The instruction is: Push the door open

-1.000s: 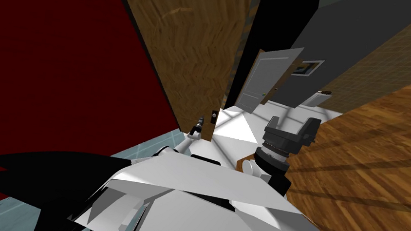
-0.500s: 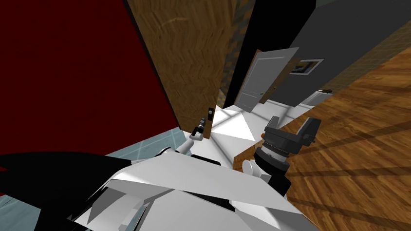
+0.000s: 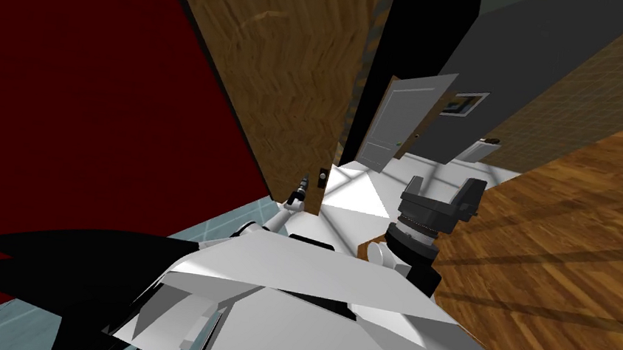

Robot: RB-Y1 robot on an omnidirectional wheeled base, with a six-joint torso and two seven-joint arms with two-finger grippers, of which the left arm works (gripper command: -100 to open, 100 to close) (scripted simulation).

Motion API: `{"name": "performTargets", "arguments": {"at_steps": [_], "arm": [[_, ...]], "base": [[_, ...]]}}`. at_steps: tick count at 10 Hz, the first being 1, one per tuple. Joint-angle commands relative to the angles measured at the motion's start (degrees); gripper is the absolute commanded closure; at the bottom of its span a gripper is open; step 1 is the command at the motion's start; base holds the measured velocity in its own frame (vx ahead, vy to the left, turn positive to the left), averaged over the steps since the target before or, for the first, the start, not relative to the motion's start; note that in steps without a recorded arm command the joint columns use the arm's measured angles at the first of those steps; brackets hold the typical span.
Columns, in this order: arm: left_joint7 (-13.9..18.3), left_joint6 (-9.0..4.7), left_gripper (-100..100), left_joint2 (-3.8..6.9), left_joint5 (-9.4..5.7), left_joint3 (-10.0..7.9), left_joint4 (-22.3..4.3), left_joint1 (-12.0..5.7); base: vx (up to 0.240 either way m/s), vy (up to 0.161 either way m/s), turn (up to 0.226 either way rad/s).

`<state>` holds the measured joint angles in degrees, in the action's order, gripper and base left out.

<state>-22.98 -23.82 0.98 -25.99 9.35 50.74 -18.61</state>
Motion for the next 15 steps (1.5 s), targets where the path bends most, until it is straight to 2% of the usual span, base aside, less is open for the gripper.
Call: {"name": "performTargets", "arguments": {"at_steps": [1, 3, 5, 6, 7, 8, 13, 14, 15], "arm": [[-0.3, -0.09, -100, 0.17, 0.07, -0.3, -0.2, -0.19], [-0.4, -0.29, -100, -0.62, 0.15, -0.53, -0.4, -0.29], [-0.5, -0.46, -100, -2.07, 0.21, -0.72, -0.6, -0.38], [-0.6, -0.54, -100, -3.14, 0.24, -0.82, -0.6, -0.41], [-0.4, -0.36, -100, -2.31, 0.18, -0.76, -0.4, -0.38], [-0.4, -0.36, 100, -2.31, 0.18, -0.76, -0.4, -0.38], [-0.4, -0.36, 100, -2.31, 0.18, -0.76, -0.4, -0.38], [-1.8, -0.81, 100, -1.72, -1.61, -0.12, -0.8, -0.56], [-2.3, -1.09, 100, -1.42, -2.41, 0.04, -0.9, -0.67]], "base": [[0.268, 0.006, -0.022], [0.193, -0.086, -0.014], [0.136, -0.152, -0.008], [0.102, -0.201, -0.013], [0.039, -0.1, 0.009], [-0.006, 0.012, -0.003], [-0.007, 0.015, -0.012], [0.039, 0.012, -0.005], [0.083, 0.016, -0.001]]}}
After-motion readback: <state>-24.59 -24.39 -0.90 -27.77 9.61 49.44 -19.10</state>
